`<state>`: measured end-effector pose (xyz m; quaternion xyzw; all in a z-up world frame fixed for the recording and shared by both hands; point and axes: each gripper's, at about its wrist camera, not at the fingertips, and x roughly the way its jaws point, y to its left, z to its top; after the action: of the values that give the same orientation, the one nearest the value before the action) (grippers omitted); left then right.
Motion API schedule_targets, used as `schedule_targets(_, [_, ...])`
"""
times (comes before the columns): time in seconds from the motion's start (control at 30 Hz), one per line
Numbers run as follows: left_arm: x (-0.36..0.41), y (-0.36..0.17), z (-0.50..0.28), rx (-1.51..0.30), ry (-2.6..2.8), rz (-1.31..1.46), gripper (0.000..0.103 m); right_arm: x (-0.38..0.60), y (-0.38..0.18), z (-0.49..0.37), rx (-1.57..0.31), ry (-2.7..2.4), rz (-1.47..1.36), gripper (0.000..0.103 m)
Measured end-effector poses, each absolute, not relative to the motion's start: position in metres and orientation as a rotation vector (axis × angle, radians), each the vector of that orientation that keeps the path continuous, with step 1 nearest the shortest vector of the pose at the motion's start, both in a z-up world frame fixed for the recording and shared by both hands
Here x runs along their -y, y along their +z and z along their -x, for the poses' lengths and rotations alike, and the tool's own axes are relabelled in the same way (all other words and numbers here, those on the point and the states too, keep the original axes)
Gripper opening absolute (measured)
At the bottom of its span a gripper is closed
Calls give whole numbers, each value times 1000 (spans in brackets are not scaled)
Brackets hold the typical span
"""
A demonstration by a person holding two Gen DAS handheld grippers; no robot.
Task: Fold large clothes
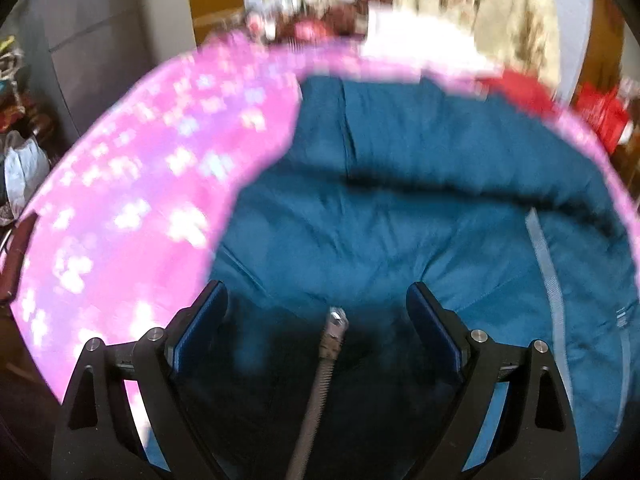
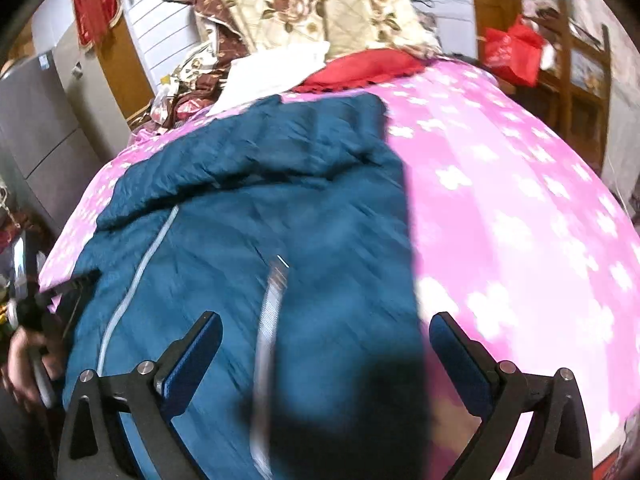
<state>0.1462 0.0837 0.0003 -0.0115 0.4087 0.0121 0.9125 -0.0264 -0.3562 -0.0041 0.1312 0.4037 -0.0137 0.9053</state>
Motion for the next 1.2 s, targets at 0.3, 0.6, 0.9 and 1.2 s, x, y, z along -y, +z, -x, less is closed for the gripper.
schedule_targets(0.3, [-146, 18, -114, -933, 100, -100, 91, 374, -41, 76, -816, 139, -518, 103])
schedule_targets(0.6, [-190, -15, -73, -986, 26, -31, 91, 364, -49, 90, -816, 337, -577, 103])
schedule_targets(0.9, [-204, -38, -48, -1015, -112, 125, 91, 356, -50, 81, -760, 384, -555, 103])
schedule_targets(1.2, [-161, -33, -16, -997, -431, 127, 91, 352, -48, 83, -744, 379, -549, 103])
